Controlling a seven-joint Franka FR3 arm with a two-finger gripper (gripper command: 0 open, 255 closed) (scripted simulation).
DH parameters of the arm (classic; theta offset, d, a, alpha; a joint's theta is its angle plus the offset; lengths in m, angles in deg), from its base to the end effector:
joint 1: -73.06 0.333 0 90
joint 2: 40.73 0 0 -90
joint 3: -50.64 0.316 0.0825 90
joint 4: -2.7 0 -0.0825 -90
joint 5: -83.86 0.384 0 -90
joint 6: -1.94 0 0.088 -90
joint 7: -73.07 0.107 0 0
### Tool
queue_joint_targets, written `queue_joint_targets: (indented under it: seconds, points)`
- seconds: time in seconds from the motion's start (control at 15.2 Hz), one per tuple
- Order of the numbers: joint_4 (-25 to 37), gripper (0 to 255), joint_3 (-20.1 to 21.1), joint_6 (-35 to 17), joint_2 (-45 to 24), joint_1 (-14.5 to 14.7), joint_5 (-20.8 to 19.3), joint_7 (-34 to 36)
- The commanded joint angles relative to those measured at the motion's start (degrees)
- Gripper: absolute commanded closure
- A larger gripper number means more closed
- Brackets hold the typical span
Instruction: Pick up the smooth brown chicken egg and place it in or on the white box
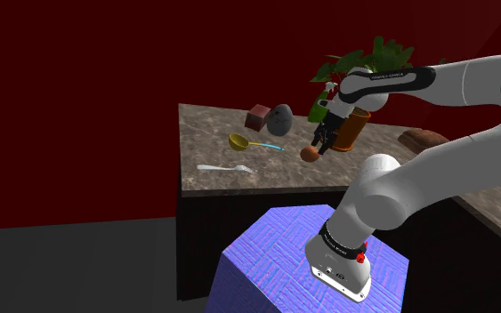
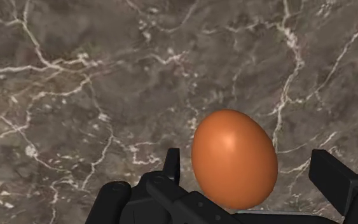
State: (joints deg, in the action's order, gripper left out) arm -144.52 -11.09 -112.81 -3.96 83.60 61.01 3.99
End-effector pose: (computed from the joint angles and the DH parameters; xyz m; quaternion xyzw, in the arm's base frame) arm 0.2462 -0.3064 0.3507 -0.9361 -0.3266 -0.0453 0.1222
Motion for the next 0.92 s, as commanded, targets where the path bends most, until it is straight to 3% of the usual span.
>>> queue_joint_targets:
  seconds: [0.0,0.26,0.79,0.86]
  points:
    - [-0.8,0,-1.5,-2.0,-1.0,0.9,-0.2,-0.5]
    - [-2.6,0,-3.5,-5.3,-2.4,2.0,-0.6,-0.6]
    - [-2.6,0,-3.5,-5.3,-2.4,2.0,-0.6,-0.6]
    - [-2.6,255,-3.5,-5.3,-2.4,2.0,-0.6,-0.6]
